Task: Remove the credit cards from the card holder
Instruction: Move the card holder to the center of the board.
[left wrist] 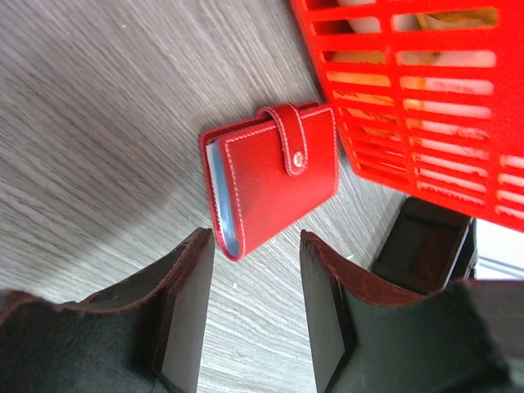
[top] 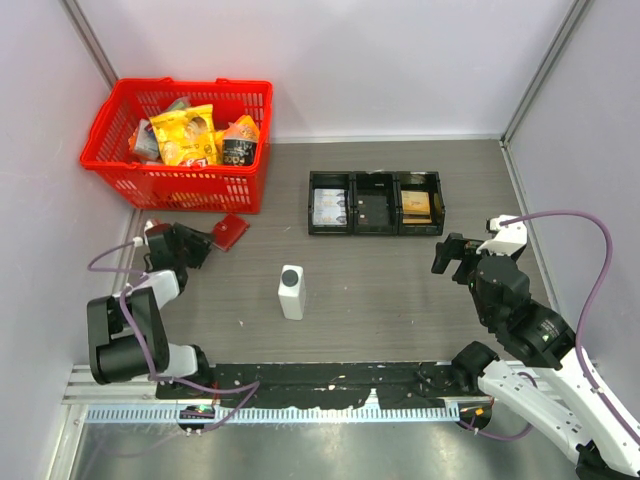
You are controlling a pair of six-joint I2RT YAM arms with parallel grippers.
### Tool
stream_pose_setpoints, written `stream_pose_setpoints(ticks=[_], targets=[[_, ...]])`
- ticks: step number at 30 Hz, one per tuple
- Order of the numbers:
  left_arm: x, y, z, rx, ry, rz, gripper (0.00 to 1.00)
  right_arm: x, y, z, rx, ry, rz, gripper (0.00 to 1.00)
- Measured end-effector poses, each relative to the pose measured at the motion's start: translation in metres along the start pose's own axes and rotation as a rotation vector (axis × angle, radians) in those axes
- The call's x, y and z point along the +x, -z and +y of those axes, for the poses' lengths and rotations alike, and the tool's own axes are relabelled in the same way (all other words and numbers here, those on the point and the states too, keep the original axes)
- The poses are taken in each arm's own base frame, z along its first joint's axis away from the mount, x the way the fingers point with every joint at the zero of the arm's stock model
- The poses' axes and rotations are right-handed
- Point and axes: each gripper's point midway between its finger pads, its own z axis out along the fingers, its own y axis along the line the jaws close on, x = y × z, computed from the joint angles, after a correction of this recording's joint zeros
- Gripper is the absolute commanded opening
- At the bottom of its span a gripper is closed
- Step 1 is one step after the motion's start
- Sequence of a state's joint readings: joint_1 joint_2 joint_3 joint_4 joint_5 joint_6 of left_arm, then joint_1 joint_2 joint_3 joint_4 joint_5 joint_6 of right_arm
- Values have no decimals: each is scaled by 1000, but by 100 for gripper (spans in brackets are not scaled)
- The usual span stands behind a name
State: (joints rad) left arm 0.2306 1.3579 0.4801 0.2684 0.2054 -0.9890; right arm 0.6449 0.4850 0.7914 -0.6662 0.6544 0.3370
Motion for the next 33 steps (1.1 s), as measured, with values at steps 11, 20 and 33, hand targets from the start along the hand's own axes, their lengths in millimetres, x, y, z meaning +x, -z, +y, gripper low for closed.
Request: stream_pose_setpoints(ticks=[11,20,33], targets=[[11,-27,16,-47,116,37,41,0,0,0,0,3,1,100],[22,-28,8,-36,130,56,33,1,-1,0,0,6,4,100],[29,-33,10,-57,162,63,3,1,-2,1,0,6,4,100]])
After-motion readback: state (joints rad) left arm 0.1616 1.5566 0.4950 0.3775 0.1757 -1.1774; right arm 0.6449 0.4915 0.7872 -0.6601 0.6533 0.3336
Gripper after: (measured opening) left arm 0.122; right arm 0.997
